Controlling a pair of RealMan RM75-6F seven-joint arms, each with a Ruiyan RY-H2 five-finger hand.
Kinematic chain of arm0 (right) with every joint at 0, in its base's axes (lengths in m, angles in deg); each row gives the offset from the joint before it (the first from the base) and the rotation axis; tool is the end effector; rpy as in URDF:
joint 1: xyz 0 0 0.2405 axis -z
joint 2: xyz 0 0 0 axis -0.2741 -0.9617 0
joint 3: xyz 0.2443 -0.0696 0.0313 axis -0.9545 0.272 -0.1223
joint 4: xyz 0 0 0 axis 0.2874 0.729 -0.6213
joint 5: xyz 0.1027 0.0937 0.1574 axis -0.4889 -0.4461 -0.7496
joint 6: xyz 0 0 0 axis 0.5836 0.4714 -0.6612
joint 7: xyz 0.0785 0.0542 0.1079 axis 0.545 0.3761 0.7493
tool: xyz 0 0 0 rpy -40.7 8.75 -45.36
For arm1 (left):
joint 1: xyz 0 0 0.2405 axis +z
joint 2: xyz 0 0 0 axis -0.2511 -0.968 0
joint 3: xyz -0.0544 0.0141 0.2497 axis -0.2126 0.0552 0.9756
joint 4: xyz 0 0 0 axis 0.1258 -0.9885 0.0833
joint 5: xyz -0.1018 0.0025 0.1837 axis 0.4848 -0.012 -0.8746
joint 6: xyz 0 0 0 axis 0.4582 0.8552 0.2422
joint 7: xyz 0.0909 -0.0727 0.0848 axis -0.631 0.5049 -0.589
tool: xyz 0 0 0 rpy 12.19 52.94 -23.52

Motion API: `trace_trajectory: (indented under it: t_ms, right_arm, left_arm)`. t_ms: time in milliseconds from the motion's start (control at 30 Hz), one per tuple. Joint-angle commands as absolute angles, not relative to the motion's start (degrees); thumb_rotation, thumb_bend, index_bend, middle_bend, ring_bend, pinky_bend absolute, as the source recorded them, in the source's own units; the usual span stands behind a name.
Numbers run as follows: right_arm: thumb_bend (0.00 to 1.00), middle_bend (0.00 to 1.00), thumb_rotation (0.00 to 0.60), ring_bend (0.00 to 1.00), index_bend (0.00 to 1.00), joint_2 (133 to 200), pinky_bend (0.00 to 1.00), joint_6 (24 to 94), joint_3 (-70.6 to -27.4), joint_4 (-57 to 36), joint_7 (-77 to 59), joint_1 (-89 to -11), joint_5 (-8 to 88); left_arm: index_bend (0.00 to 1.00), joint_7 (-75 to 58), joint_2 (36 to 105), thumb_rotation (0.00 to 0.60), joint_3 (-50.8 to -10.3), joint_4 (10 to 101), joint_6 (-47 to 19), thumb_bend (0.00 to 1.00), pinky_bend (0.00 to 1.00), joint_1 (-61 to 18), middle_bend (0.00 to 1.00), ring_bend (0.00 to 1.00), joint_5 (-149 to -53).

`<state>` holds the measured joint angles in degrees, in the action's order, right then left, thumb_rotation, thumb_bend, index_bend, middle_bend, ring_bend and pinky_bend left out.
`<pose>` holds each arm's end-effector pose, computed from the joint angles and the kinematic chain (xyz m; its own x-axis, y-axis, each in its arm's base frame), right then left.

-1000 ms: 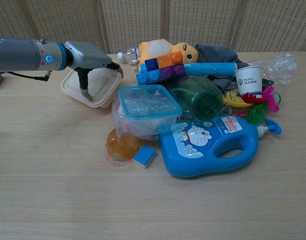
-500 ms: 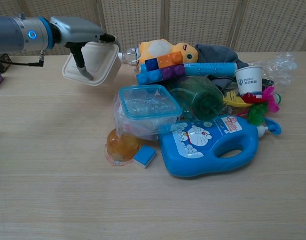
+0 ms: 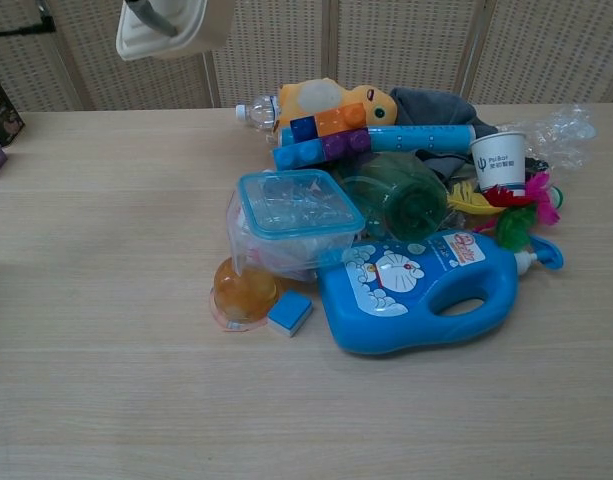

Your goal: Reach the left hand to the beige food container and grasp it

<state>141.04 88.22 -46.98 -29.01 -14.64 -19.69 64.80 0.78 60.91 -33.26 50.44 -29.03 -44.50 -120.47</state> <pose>-0.2959 -0.1909 0.2215 0.5285 0.2326 0.8164 -0.8388 -0.0049 0.5444 -0.0930 0.4617 0.1125 0.5369 -0.0238 0.8433 0.6933 -0.5572 -0.4571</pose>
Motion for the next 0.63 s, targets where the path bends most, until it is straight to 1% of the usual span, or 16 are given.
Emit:
trace_trajectory:
  t_ms: [33,267,367,633]
  right_arm:
    - [0.41,0.00,0.588,0.00,0.00,141.18,0.00,88.26,-46.88,-28.89,-14.40,-19.64,64.92]
    - [0.41,0.00,0.587,0.00,0.00,141.57,0.00,88.23,-46.68,-28.80,-14.13,-19.75,65.52]
    - [0.40,0.00,0.589,0.00,0.00,141.77,0.00,88.08,-46.64,-28.78,-14.11,-19.90,65.71]
    - [0.40,0.00,0.587,0.00,0.00,141.95,0.00,88.01,-46.72,-28.80,-14.16,-20.12,65.95]
  left_arm:
    - [0.46,-1.73,54.56,0.600,-36.91,57.61,-26.29,0.13,0.54,-43.28,0.43,0.71,-117.78]
    - [0.45,-3.48,47.22,0.600,-40.59,65.85,-24.31,0.12,0.53,-42.02,0.41,0.70,-115.01]
    - [0.44,-3.68,45.16,0.600,-41.55,68.13,-23.79,0.12,0.53,-41.43,0.41,0.70,-114.16]
    - [0.44,-4.42,43.45,0.600,-41.87,70.19,-23.92,0.12,0.53,-40.71,0.41,0.70,-113.61]
